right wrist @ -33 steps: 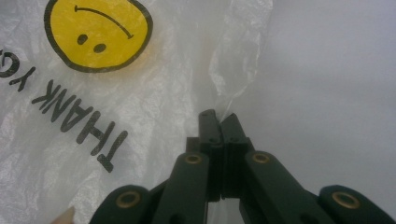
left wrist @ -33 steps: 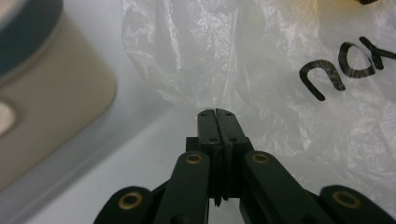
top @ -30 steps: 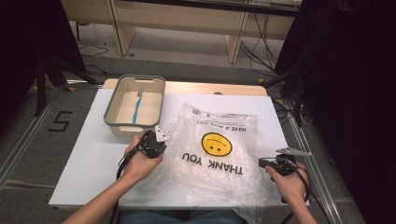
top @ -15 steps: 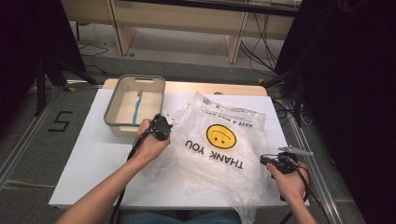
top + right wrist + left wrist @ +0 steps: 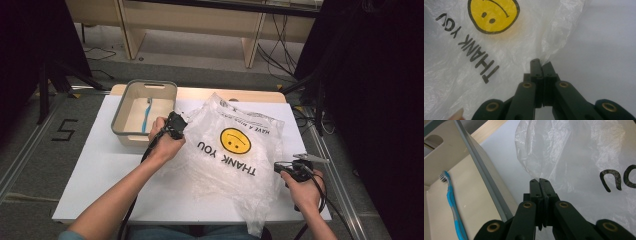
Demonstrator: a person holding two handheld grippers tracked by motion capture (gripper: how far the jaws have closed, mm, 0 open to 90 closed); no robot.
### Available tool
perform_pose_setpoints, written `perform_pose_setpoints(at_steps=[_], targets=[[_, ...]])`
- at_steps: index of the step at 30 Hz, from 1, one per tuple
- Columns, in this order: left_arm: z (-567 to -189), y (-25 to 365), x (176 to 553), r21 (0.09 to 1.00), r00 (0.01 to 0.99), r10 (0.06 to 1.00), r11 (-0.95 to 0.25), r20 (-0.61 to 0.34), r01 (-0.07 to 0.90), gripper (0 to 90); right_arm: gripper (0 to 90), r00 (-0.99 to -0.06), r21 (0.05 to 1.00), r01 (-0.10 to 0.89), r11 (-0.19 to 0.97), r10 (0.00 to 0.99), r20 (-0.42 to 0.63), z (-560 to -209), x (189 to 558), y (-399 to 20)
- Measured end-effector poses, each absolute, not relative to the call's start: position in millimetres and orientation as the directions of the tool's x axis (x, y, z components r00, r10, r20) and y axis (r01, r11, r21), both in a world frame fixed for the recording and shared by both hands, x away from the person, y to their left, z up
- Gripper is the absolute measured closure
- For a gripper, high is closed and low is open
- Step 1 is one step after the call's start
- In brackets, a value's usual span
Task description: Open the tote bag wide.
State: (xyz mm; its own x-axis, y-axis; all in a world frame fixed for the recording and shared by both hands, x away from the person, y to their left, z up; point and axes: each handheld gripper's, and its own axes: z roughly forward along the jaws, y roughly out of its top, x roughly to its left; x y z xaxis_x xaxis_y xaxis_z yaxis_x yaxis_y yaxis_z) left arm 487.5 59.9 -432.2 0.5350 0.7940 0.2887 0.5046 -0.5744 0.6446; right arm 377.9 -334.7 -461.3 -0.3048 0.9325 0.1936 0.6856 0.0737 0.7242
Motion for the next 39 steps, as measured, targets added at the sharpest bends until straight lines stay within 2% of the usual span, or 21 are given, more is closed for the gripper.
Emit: perform_pose_setpoints(at_steps=[12, 19, 20, 21, 26, 29, 30, 31, 32, 33, 37, 39], targets=[[-433, 58, 492, 0.642, 0.525, 0.793, -0.582, 0.310, 0.499, 87.8, 90.0, -0.297, 0.712, 0.698, 0.072, 0.934, 0.197, -465, 383, -333], [-433, 56, 491, 0.651, 0.524, 0.787, -0.588, 0.325, 0.480, 81.1, 90.0, -0.299, 0.701, 0.709, 0.077, 0.933, 0.200, -466, 381, -329], [-432, 56, 491, 0.657, 0.524, 0.787, -0.588, 0.327, 0.473, 79.5, 90.0, -0.298, 0.701, 0.709, 0.076, 0.933, 0.200, -466, 380, -329], [-431, 56, 490, 0.664, 0.521, 0.787, -0.586, 0.330, 0.464, 73.5, 90.0, -0.298, 0.698, 0.712, 0.078, 0.933, 0.200, -466, 380, -328], [-424, 56, 485, 0.712, 0.508, 0.792, -0.569, 0.340, 0.411, 56.4, 88.3, -0.298, 0.668, 0.740, 0.076, 0.928, 0.224, -466, 375, -325], [-419, 58, 479, 0.734, 0.511, 0.794, -0.556, 0.330, 0.390, 48.7, 82.4, -0.314, 0.641, 0.759, 0.109, 0.925, 0.215, -466, 367, -321], [-417, 58, 476, 0.740, 0.510, 0.795, -0.551, 0.327, 0.385, 48.7, 82.4, -0.314, 0.641, 0.759, 0.109, 0.925, 0.215, -466, 367, -321], [-415, 59, 472, 0.748, 0.509, 0.797, -0.546, 0.325, 0.377, 43.8, 75.2, -0.319, 0.637, 0.760, 0.127, 0.927, 0.196, -465, 362, -320], [-412, 61, 468, 0.755, 0.509, 0.798, -0.541, 0.323, 0.370, 43.8, 75.2, -0.319, 0.637, 0.760, 0.127, 0.927, 0.196, -465, 362, -320], [-410, 62, 464, 0.763, 0.506, 0.801, -0.535, 0.320, 0.363, 41.7, 70.0, -0.317, 0.640, 0.756, 0.136, 0.932, 0.177, -462, 360, -321], [-401, 70, 443, 0.791, 0.530, 0.796, -0.512, 0.292, 0.334, 38.2, 51.2, -0.290, 0.708, 0.680, 0.188, 0.957, 0.025, -447, 356, -328], [-400, 74, 431, 0.805, 0.555, 0.791, -0.494, 0.259, 0.329, 38.2, 47.5, -0.283, 0.743, 0.636, 0.208, 0.959, -0.027, -439, 355, -329]])
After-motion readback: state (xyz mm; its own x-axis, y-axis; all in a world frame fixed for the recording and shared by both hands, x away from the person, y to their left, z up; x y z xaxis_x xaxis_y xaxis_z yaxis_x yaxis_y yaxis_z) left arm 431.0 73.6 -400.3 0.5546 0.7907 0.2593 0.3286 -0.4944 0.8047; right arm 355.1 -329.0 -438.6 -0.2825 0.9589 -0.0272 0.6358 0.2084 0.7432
